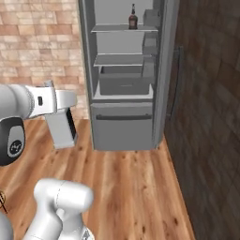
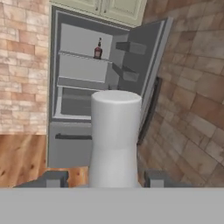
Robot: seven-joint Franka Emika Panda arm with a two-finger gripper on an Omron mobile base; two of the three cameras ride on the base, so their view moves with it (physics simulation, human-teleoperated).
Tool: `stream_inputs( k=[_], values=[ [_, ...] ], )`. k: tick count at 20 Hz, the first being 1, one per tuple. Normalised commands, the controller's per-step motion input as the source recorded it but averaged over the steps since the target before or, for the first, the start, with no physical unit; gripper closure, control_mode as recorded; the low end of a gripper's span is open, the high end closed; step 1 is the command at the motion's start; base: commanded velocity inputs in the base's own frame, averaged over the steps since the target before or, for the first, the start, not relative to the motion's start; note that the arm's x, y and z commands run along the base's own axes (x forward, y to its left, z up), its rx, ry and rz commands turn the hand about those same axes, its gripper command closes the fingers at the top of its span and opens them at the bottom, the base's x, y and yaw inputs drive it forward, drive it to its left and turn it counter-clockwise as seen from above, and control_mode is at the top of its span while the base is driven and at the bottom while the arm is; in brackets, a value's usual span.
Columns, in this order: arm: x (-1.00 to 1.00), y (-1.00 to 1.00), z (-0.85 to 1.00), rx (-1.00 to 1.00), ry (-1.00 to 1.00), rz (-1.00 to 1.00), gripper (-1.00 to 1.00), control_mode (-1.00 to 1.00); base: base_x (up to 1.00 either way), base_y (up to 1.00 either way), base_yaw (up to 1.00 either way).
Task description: Place the liquors on the top shelf of the fridge to keep them out of children's reach, and place the cucumber on lower shelves for easy access.
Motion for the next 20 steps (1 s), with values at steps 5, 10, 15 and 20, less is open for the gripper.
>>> stream_inputs(
  k=[5,10,15,20],
  values=[
    [0.00,0.00,0.00,0.00,0.00,0.00,1.00,1.00,0.80,-0.18,0.04],
    [0.00,0.00,0.00,0.00,0.00,0.00,1.00,1.00,0.78,-0.33,0.11],
    [0.00,0.00,0.00,0.00,0.00,0.00,1.00,1.00,0.75,-0.38,0.14],
    [0.00,0.00,0.00,0.00,0.00,0.00,1.00,1.00,0.56,-0.11,0.14]
  ],
)
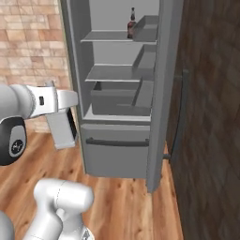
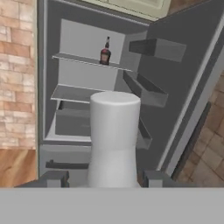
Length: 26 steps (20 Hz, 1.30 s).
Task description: Place the liquors on the top shelf of the fridge to keep them out of children's reach, and place the cucumber on lower shelves for easy access.
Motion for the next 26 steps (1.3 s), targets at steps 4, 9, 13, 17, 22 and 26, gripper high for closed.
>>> stream_inputs(
  k=[4,9,13,17,22,26],
  values=[
    [0.00,0.00,0.00,0.00,0.00,0.00,1.00,1.00,0.52,0.00,0.08],
    [0.00,0.00,0.00,0.00,0.00,0.00,1.00,1.00,0.62,0.00,0.06],
    [0.00,0.00,0.00,0.00,0.00,0.00,1.00,1.00,0.76,0.00,0.08],
    [0.00,0.00,0.00,0.00,0.00,0.00,1.00,1.00,0.79,0.00,0.10],
    [0.00,0.00,0.00,0.00,0.00,0.00,1.00,1.00,0.73,-0.04,0.10],
    [0.00,0.00,0.00,0.00,0.00,0.00,1.00,1.00,0.54,-0.15,0.10]
  ],
)
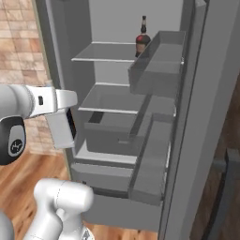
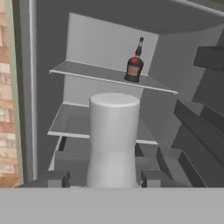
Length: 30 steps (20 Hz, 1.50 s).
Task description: Place the liquors on the top shelf of the fridge to keep them out of children's reach, and place the cucumber on lower shelves for easy access.
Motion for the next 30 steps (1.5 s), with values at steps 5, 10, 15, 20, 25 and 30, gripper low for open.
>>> stream_inputs(
  k=[5,10,15,20,25,30],
  values=[
    [0.00,0.00,0.00,0.00,0.00,0.00,1.00,1.00,0.43,-0.22,0.09],
    [0.00,0.00,0.00,0.00,0.00,0.00,1.00,1.00,0.43,-0.26,0.09],
    [0.00,0.00,0.00,0.00,0.00,0.00,1.00,1.00,0.40,-0.27,0.10],
    [0.00,0.00,0.00,0.00,0.00,0.00,1.00,1.00,0.28,-0.29,0.09],
    [0.01,-0.07,0.00,0.00,0.00,0.01,1.00,-1.00,0.09,-0.29,0.06],
    [0.02,-0.12,0.01,0.00,0.00,0.03,1.00,-1.00,0.00,0.00,0.00]
  ],
)
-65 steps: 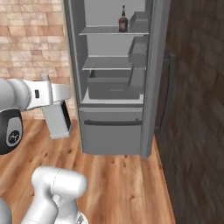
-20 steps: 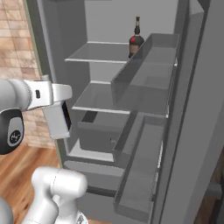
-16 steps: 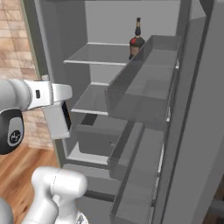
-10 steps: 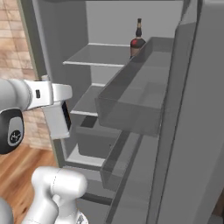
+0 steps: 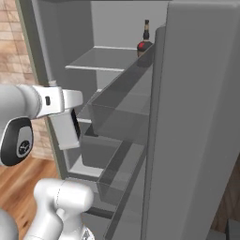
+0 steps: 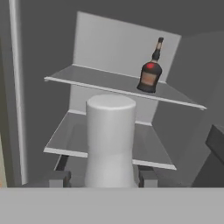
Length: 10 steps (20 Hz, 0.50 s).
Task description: Place the liquors on the top shelf of the fridge to keep them out of children's reach, and place the cucumber on lower shelves for easy access.
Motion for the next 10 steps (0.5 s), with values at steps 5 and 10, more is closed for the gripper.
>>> stream_inputs(
  k=[5,10],
  values=[
    [0.00,0.00,0.30,0.00,-0.03,0.02,1.00,-1.00,0.00,0.00,0.00],
    [0.00,0.01,0.52,0.00,-0.12,0.01,1.00,-1.00,0.00,0.00,0.00]
  ],
)
